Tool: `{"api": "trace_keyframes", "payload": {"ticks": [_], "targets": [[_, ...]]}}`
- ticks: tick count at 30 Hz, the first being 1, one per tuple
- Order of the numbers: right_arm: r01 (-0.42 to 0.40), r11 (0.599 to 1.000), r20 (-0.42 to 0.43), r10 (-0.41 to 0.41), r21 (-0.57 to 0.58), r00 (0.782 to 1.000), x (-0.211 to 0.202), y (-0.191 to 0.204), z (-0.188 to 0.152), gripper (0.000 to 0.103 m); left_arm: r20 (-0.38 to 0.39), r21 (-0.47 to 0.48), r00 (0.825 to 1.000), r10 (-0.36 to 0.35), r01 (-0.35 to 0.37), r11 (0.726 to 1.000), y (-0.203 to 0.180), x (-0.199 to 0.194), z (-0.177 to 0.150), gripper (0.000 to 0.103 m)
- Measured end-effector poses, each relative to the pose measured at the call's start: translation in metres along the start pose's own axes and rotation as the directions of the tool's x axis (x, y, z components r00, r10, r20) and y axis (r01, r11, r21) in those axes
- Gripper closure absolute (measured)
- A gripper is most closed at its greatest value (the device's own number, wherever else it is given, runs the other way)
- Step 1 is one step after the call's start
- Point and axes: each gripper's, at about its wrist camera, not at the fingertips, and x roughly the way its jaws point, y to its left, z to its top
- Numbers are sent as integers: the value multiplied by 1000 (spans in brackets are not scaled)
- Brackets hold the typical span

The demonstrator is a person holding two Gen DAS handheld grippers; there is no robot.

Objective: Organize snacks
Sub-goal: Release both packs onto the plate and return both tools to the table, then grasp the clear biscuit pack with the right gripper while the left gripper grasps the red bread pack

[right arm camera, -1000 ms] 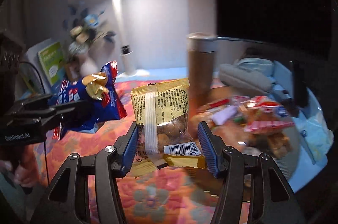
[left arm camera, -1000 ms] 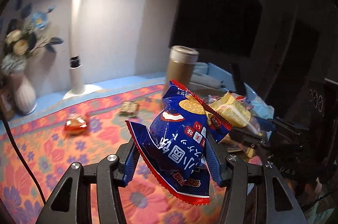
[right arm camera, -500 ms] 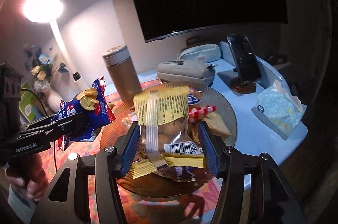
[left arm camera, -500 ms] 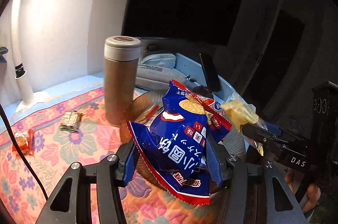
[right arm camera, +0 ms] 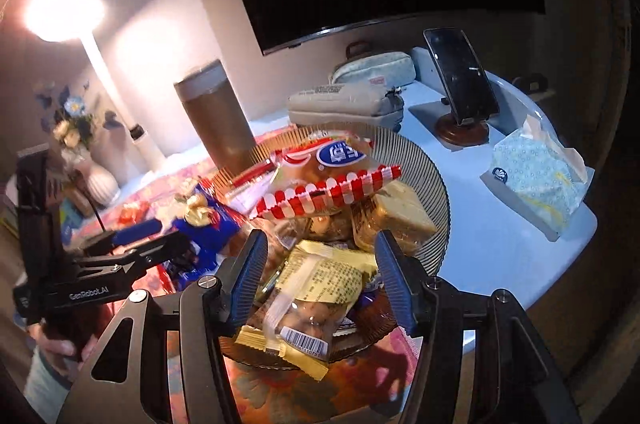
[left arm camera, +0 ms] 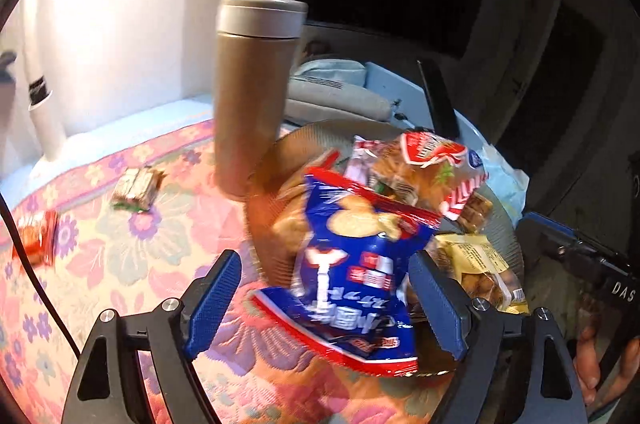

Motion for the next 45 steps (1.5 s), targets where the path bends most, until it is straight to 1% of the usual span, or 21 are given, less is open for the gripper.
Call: {"api": "trace_keyframes", "payload": {"ticks": [4,9,11,13,15,17,20,23,26,30,32,33,34,35,37,38,40,42,43,45], "targets": [[-3,1000,27,4,-17,1000,-9,9,3,44,27,-29,1000,-4,5,1000,17,-17,-1,19],[-25,998,12,25,-59,1000,-6,31,2,44,44,-54,999,17,-14,998,36,-37,-6,19],[-31,996,8,31,-78,999,-6,41,1,44,56,-53,998,42,-39,998,47,-51,-8,19],[-40,995,8,41,-94,999,-6,51,-1,43,79,-55,994,82,-78,995,61,-69,-9,19],[-55,993,2,55,-104,998,-4,61,-1,42,106,-81,988,113,-105,991,79,-89,-10,19],[-74,990,-10,74,-117,997,-1,73,-2,41,132,-127,982,137,-120,985,102,-110,-11,19],[-97,984,-32,93,-146,995,6,94,-5,41,161,-216,978,135,-98,971,141,-140,-16,19],[-126,976,-61,117,-176,991,13,115,-8,41,195,-308,968,160,-95,947,177,-164,-23,19],[-157,964,-90,141,-214,986,21,140,-13,41,219,-373,959,177,-86,924,204,-180,-31,19],[-186,945,-122,158,-270,980,32,175,-18,39,229,-423,954,192,-80,903,228,-191,-42,19],[-204,936,-142,169,-287,975,40,193,-21,34,223,-431,953,207,-94,897,236,-192,-46,19],[-212,933,-151,175,-289,973,44,201,-22,30,220,-431,952,214,-102,896,238,-192,-47,19],[-225,932,-164,183,-286,969,50,209,-24,27,217,-428,950,223,-112,897,240,-191,-48,19],[-236,931,-177,192,-277,965,55,215,-25,27,216,-424,948,233,-124,897,242,-190,-49,19],[-273,932,-221,222,-238,950,72,228,-25,27,210,-419,945,251,-145,896,245,-187,-47,18],[-288,934,-243,235,-212,941,81,233,-25,27,203,-416,944,260,-158,896,246,-184,-45,17],[-302,943,-286,254,-138,924,106,241,-22,27,189,-408,942,279,-183,894,249,-176,-40,11],[-307,950,-311,273,-65,910,129,245,-18,27,176,-399,939,296,-207,893,253,-168,-35,8],[-296,955,-317,273,-26,908,143,245,-15,27,163,-395,938,307,-223,891,256,-162,-32,8],[-250,967,-301,253,47,919,170,243,-7,27,140,-429,935,325,-238,871,266,-147,-27,8]]}}
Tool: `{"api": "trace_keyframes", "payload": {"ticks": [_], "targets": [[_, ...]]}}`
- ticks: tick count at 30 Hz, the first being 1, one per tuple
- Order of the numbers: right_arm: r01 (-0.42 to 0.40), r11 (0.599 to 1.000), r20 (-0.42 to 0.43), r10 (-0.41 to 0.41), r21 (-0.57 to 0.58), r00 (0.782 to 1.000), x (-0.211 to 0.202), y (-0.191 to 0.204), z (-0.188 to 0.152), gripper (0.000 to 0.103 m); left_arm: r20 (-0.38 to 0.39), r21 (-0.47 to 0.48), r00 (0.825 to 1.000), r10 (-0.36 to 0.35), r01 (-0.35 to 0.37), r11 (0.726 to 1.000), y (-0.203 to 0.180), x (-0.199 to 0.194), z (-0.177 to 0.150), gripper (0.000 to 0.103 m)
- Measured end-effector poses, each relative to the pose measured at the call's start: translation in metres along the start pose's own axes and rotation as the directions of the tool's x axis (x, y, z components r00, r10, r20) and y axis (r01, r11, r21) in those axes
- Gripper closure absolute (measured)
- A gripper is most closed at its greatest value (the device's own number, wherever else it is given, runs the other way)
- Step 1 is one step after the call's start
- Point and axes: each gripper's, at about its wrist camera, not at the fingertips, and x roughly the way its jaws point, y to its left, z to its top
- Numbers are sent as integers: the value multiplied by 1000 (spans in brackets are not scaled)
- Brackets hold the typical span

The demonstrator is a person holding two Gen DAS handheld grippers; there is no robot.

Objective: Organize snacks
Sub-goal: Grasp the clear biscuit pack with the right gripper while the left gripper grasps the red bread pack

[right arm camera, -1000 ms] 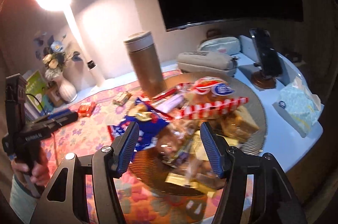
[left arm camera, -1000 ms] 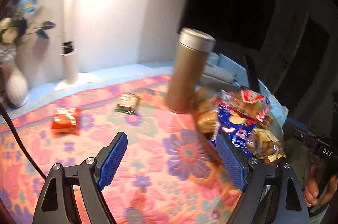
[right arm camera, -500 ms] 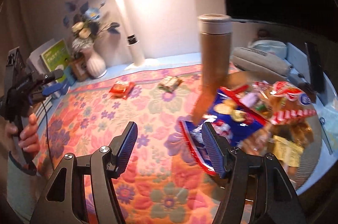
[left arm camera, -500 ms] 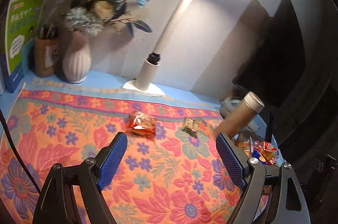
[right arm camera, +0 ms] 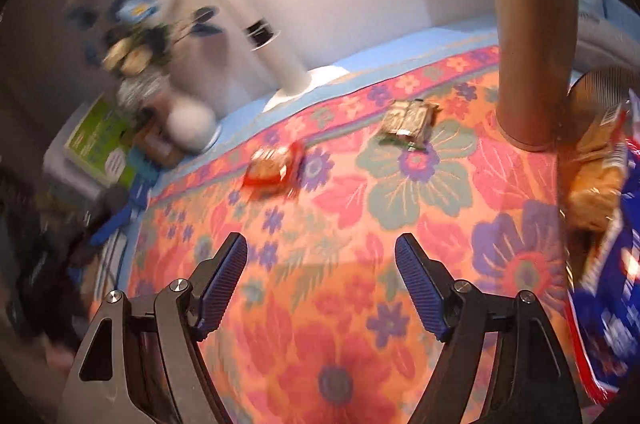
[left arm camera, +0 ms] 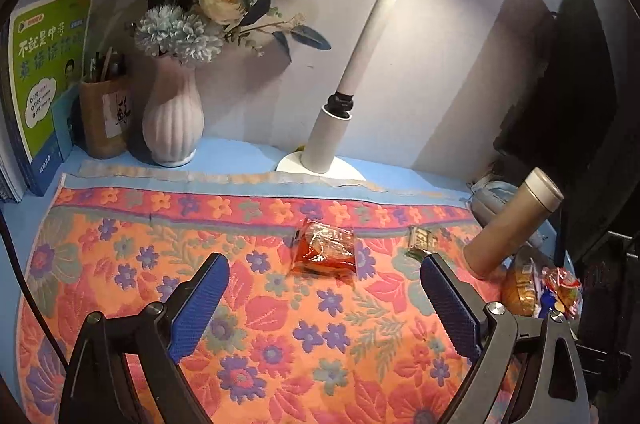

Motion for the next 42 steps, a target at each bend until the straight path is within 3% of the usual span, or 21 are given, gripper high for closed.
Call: {"api": "trace_keyframes", "payload": {"ticks": [2,5,9,13,17,20,23,26,28,31,36,39,42], "targets": [[64,996,15,-66,69,998,21,-13,15,27,-31,-39,1000,3,-4,999,4,24,3,8],[162,977,5,-164,136,986,46,-35,34,26,-69,3,997,42,-41,999,0,62,3,8],[184,964,-28,-182,194,983,74,-53,51,27,-111,91,991,72,-62,994,-13,110,-2,8],[256,957,-12,-257,139,966,96,-49,68,27,-167,79,985,50,-37,996,-13,144,-10,8],[306,950,36,-309,58,950,110,-45,71,22,-209,105,973,96,-75,992,-16,164,-15,8],[359,933,61,-358,-12,932,118,-34,66,21,-210,139,968,135,-107,985,-21,170,-17,8],[366,930,66,-363,-37,929,120,-31,65,22,-210,191,958,195,-155,969,-30,176,-20,8],[366,930,75,-363,-30,929,116,-35,65,30,-192,214,952,237,-195,957,-33,176,-22,19],[381,924,85,-377,-30,922,113,-37,64,44,-179,199,958,226,-189,962,-32,174,-22,33],[383,923,92,-378,-40,921,113,-36,62,48,-160,173,963,215,-187,967,-27,168,-21,42],[379,922,103,-370,-84,923,119,-25,61,60,-124,118,976,177,-162,980,-17,157,-19,47],[378,919,111,-366,-110,924,122,-18,58,60,-59,78,987,147,-142,987,-13,144,-18,48],[326,938,117,-313,-118,942,118,-17,56,61,-31,55,987,161,-159,986,-8,137,-18,48]]}}
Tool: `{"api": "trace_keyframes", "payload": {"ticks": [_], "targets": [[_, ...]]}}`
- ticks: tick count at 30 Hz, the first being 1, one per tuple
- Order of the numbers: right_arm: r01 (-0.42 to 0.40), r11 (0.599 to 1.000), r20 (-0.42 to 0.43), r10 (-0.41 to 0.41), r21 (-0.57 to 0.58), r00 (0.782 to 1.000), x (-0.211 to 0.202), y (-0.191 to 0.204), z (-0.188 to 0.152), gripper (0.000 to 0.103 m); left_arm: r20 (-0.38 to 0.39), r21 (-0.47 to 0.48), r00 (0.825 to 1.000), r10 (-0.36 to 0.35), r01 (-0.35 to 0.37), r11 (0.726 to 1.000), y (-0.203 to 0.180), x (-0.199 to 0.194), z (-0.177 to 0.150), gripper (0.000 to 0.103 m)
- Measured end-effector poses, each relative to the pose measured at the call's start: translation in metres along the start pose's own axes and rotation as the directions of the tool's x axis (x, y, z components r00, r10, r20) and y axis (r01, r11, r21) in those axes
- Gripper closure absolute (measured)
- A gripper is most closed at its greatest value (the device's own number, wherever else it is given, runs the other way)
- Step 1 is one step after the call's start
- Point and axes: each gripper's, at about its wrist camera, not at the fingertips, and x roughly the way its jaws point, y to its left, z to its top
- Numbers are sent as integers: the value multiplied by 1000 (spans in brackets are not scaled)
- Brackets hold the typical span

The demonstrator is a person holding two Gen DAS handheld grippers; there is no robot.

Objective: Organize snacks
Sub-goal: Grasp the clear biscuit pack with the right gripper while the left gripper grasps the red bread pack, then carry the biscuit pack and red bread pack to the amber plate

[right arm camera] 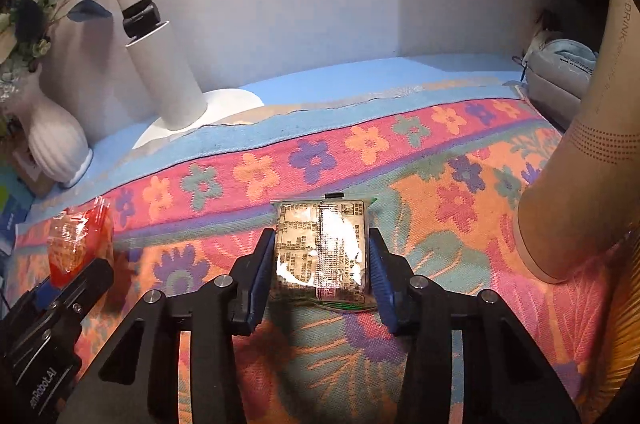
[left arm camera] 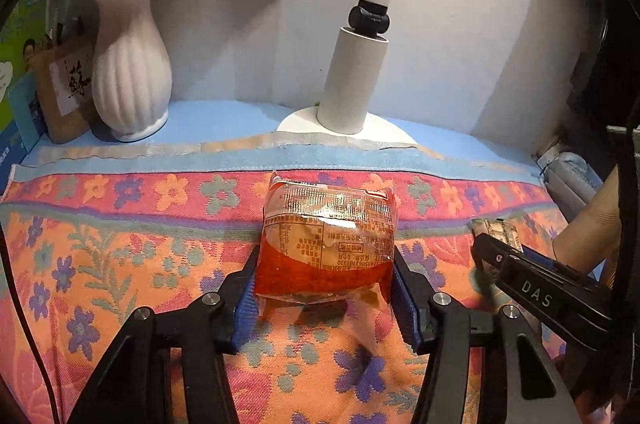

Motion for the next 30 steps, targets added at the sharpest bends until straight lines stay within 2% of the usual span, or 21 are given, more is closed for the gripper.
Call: {"api": "trace_keyframes", "payload": {"ticks": [2,5,10,13,18,22,25,27,30], "targets": [[-44,999,16,44,10,999,-6,-3,-2,61,4,-7,1000,19,-19,1000,1,-2,-1,48],[-132,991,35,132,7,991,-20,-5,-11,61,-9,-9,996,94,-94,996,1,-6,-8,48],[-246,969,20,247,-26,969,-49,-7,-40,61,-1,-62,994,111,-111,992,6,-38,-37,49],[-282,958,6,283,-43,959,-68,-8,-61,60,12,-83,992,123,-122,989,8,-61,-57,49],[-307,947,-1,308,-100,951,-100,-5,-96,60,57,-64,986,157,-153,986,6,-97,-90,49],[-321,941,-17,321,-110,947,-121,-8,-121,60,110,-43,975,195,-191,981,1,-129,-115,49],[-359,929,-58,355,-89,933,-130,-16,-143,60,159,1,955,250,-253,967,-14,-153,-138,49],[-391,920,-119,385,-31,915,-129,-26,-159,60,148,29,964,219,-225,974,-22,-161,-148,49],[-443,897,-87,441,1,893,-155,-45,-177,60,103,29,983,151,-154,988,-32,-172,-158,49]]}}
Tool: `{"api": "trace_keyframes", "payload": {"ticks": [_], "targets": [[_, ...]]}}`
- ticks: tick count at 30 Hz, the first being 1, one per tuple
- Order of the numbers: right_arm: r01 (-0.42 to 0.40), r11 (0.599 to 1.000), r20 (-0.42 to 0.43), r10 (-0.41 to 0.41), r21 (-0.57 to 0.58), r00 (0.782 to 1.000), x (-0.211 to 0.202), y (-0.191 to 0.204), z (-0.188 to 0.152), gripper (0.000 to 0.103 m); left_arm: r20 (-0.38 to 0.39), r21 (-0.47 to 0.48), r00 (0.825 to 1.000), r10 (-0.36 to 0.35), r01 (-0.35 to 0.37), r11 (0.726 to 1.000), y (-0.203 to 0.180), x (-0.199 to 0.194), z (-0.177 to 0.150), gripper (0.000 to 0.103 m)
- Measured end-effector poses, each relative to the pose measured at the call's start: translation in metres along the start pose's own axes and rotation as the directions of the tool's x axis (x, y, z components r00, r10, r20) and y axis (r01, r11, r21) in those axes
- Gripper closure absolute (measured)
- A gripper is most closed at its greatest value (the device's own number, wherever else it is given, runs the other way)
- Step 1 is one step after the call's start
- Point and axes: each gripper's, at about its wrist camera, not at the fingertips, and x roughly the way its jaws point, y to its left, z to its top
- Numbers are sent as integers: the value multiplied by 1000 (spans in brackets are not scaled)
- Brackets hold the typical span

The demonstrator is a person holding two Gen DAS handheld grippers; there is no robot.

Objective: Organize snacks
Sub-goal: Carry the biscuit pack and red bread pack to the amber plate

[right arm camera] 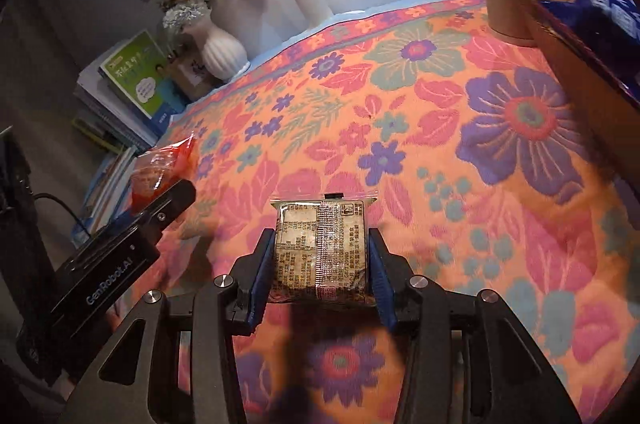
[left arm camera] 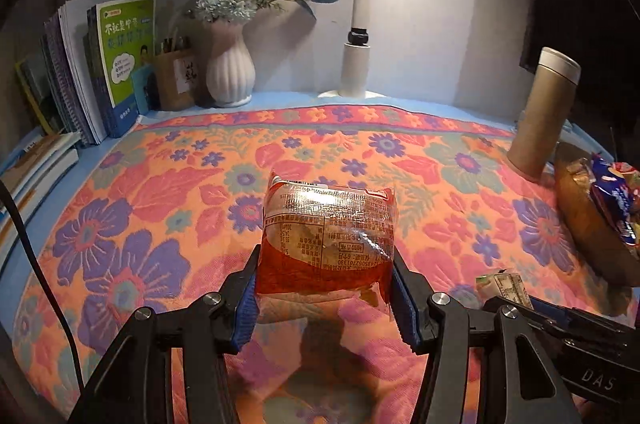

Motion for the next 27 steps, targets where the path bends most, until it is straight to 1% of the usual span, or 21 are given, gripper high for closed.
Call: {"api": "trace_keyframes", "payload": {"ticks": [3,7,9,11,13,15,16,18,19,22,24,27], "targets": [[-47,999,23,47,2,999,-30,-4,-9,60,-3,-27,999,-44,44,999,-9,-13,6,49],[-56,998,80,57,-5,995,-74,-11,-10,60,43,-20,992,-115,116,993,-33,-37,24,49],[-80,997,123,80,-8,989,-95,-15,-8,60,51,-7,985,-166,167,986,-50,-46,35,49],[-80,997,168,82,-15,982,-116,-19,-4,60,47,1,974,-220,220,975,-69,-51,47,49],[-70,997,216,73,-23,974,-138,-25,1,60,41,17,965,-259,259,966,-89,-54,61,49],[-51,998,274,56,-25,960,-161,-33,7,60,50,53,955,-292,289,956,-113,-57,75,49],[-28,999,308,33,-22,951,-174,-40,12,60,56,81,950,-308,303,949,-127,-59,83,49],[29,1000,364,-27,-2,931,-193,-55,23,60,54,139,937,-347,337,931,-155,-59,97,49],[56,998,385,-58,18,921,-199,-63,29,60,44,164,926,-376,364,917,-169,-58,104,49],[97,992,432,-124,85,893,-217,-96,47,60,24,223,897,-441,425,877,-208,-50,123,49],[120,983,438,-171,141,883,-223,-118,58,60,5,267,881,-473,455,850,-231,-42,133,49],[127,969,429,-210,214,879,-224,-145,65,60,-29,314,860,-509,492,812,-258,-27,139,49]]}}
